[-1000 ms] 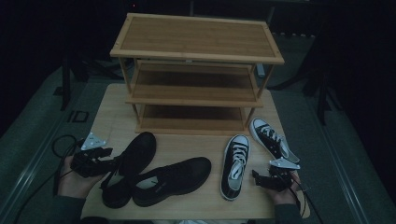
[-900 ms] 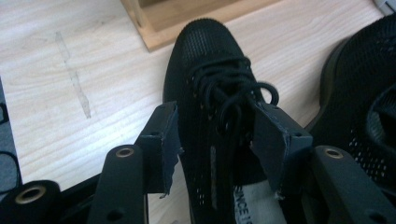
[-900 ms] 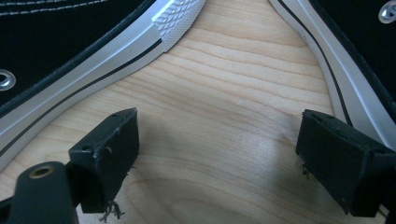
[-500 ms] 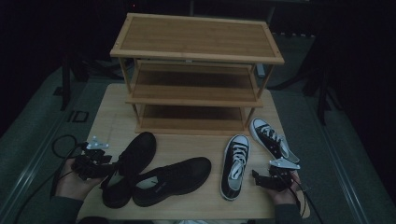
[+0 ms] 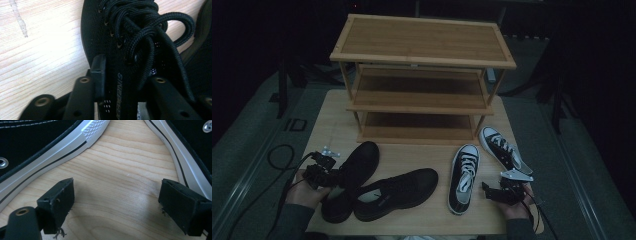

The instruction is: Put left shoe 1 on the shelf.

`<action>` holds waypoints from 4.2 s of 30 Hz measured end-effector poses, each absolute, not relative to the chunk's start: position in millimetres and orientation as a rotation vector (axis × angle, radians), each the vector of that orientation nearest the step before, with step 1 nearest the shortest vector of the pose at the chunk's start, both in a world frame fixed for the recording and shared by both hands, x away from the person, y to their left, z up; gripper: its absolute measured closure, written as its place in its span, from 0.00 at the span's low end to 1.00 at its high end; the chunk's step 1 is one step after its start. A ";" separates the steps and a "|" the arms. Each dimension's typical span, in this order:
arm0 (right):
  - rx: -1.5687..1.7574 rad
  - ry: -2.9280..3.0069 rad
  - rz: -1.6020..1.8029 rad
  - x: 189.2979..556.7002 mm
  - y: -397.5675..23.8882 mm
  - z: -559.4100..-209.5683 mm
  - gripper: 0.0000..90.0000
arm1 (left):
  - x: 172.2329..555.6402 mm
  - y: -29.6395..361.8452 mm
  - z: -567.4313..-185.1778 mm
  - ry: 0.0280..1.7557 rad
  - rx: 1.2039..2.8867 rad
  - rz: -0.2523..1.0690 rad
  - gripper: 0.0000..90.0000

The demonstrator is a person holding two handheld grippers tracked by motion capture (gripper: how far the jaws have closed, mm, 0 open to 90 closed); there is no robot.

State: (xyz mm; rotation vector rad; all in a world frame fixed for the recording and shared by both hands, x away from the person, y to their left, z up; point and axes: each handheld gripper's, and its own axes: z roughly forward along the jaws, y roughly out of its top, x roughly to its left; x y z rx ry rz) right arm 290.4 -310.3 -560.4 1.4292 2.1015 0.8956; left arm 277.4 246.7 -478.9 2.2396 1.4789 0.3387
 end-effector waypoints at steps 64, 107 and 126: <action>1.430 2.101 0.896 290.5 -310.3 -560.3 0.15 | 387.5 204.9 -470.9 1.612 1.871 0.476 0.97; 1.429 2.101 0.896 290.5 -310.3 -560.3 0.15 | 316.1 241.2 -436.2 1.287 1.906 0.462 0.88; 1.429 2.102 0.896 290.5 -310.3 -560.3 0.15 | 285.0 242.5 -481.0 1.322 2.028 0.373 1.00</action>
